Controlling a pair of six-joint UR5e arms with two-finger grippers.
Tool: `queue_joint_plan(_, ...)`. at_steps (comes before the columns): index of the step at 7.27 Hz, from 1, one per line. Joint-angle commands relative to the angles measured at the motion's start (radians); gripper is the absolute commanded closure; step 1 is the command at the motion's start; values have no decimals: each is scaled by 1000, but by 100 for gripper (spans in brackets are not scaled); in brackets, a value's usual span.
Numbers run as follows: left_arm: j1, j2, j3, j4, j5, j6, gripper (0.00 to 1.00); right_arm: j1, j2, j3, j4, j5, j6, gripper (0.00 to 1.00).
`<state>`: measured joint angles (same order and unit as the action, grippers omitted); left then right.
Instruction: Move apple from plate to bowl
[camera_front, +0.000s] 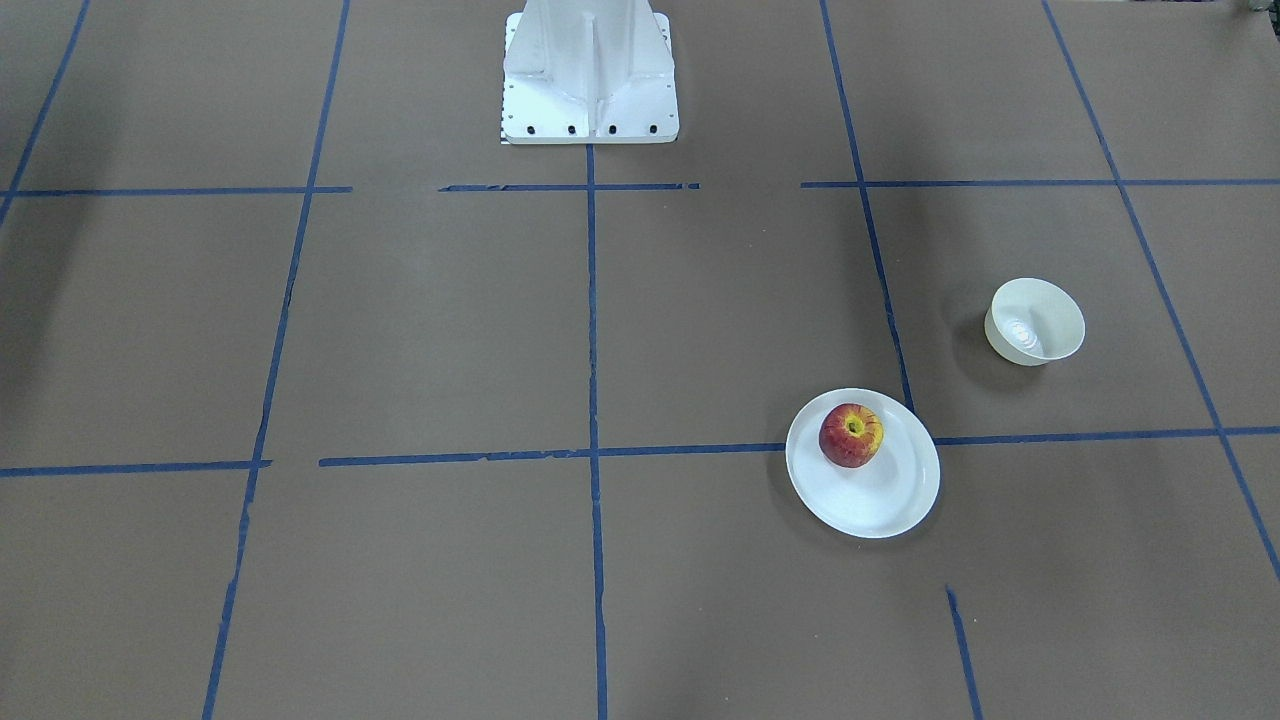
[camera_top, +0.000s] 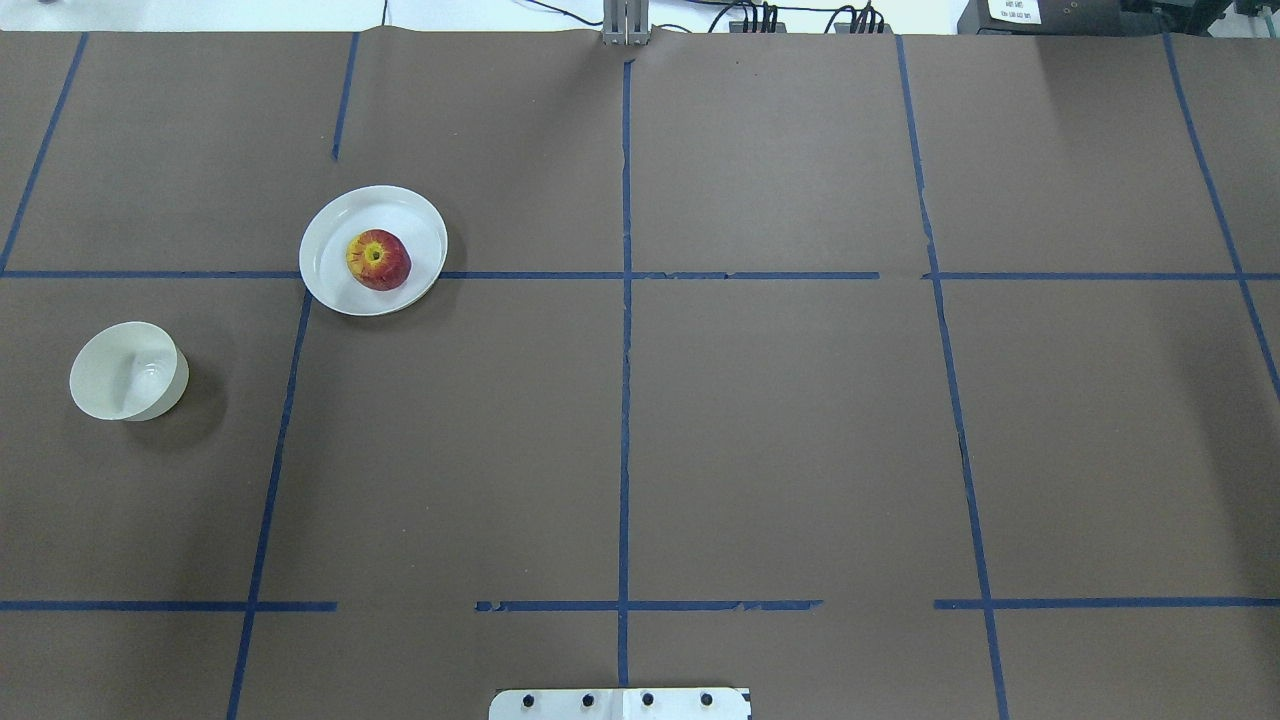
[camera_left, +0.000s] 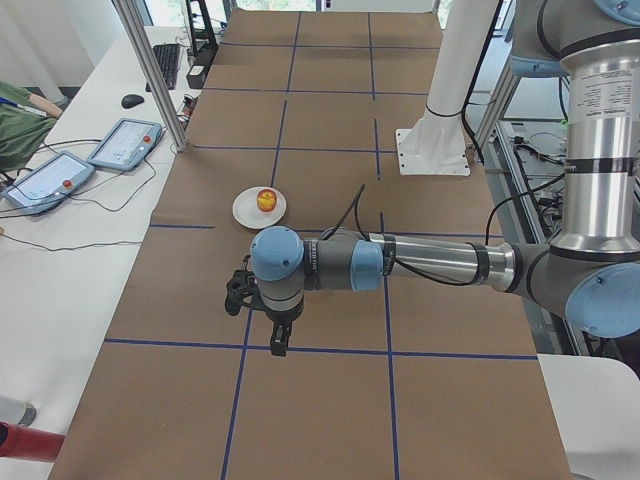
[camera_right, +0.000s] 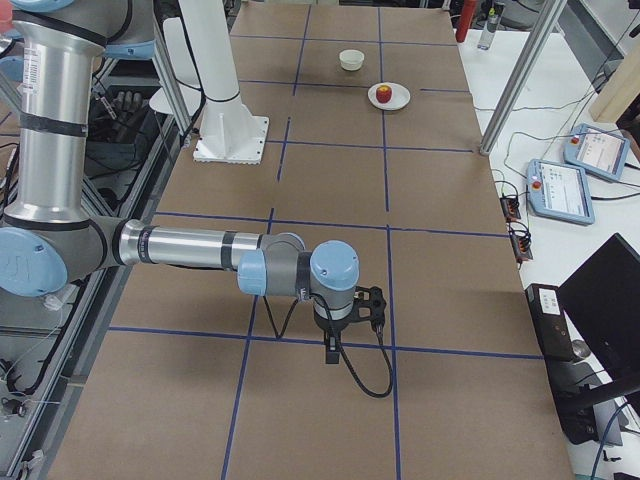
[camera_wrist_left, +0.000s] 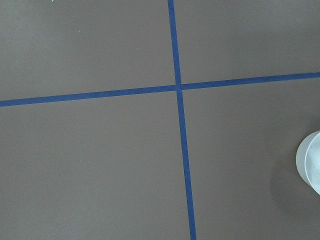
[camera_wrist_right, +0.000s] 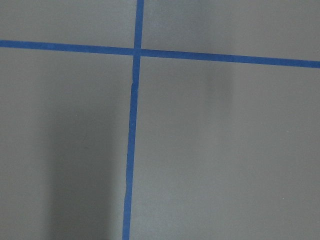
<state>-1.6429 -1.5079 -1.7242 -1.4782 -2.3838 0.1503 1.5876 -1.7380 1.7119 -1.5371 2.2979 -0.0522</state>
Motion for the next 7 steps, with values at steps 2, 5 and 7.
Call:
queue_joint_plan(2, 0, -12, -2, 1, -1, -9, 0, 0, 0, 0, 0, 0, 0, 0)
queue_joint_plan(5, 0, -14, -6, -1, -2, -2, 0, 0, 0, 0, 0, 0, 0, 0)
queue_joint_plan(7, 17, -20, -43, -87, -12, -18, 0, 0, 0, 0, 0, 0, 0, 0)
